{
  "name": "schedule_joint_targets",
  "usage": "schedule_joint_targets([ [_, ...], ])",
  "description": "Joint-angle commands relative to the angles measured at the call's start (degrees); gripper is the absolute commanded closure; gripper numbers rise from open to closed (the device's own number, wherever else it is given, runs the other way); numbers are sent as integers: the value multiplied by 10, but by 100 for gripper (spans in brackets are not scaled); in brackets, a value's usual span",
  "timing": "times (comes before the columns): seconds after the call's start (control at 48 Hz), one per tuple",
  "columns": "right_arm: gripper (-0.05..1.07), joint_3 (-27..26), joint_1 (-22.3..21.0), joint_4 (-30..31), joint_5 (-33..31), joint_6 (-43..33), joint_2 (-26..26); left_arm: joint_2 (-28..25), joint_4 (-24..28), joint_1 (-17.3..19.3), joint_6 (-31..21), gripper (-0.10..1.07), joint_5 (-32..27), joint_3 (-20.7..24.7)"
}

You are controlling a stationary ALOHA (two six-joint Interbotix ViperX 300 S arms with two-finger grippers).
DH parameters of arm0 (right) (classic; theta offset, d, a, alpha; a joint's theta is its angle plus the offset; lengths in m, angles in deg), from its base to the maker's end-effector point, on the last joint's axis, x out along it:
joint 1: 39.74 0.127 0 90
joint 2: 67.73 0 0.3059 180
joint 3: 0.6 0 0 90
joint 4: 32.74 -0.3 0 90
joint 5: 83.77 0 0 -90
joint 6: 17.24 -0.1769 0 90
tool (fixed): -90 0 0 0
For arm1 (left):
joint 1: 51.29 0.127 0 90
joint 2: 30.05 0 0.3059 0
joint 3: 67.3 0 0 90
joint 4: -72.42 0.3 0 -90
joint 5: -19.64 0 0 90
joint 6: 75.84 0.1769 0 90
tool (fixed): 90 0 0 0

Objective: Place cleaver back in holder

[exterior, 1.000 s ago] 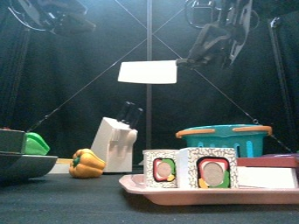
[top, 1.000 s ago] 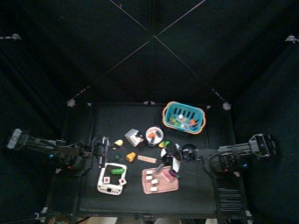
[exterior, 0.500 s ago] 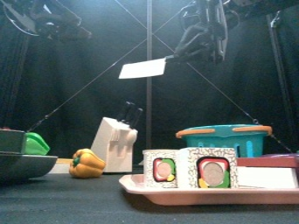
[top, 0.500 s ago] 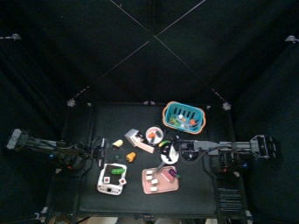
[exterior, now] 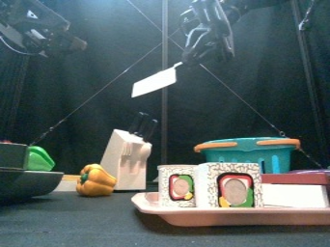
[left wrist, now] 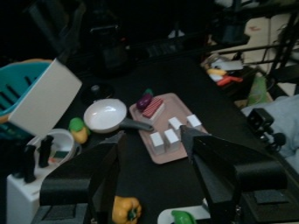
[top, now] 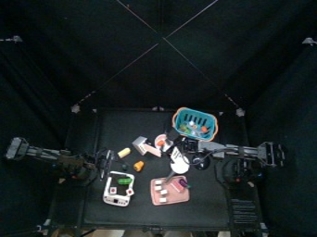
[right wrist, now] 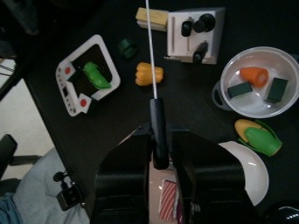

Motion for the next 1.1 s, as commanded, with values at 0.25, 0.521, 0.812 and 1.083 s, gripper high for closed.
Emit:
schedule_joint_targets([
  [0.25, 52, -120, -12, -2, -81, 4, -55, -1, -27, 15, 2, 9, 20, -13],
  [0.521, 52, -201, -15, 1, -151, 4, -119, -1, -29, 25, 2, 9, 20, -18],
  [0.812, 52, -253, -12, 2, -216, 11, -170, 0, -30, 29, 2, 9, 16, -25],
  [1.083, 52, -255, -12, 2, -225, 12, -192, 0, -33, 39, 2, 9, 15, -30],
])
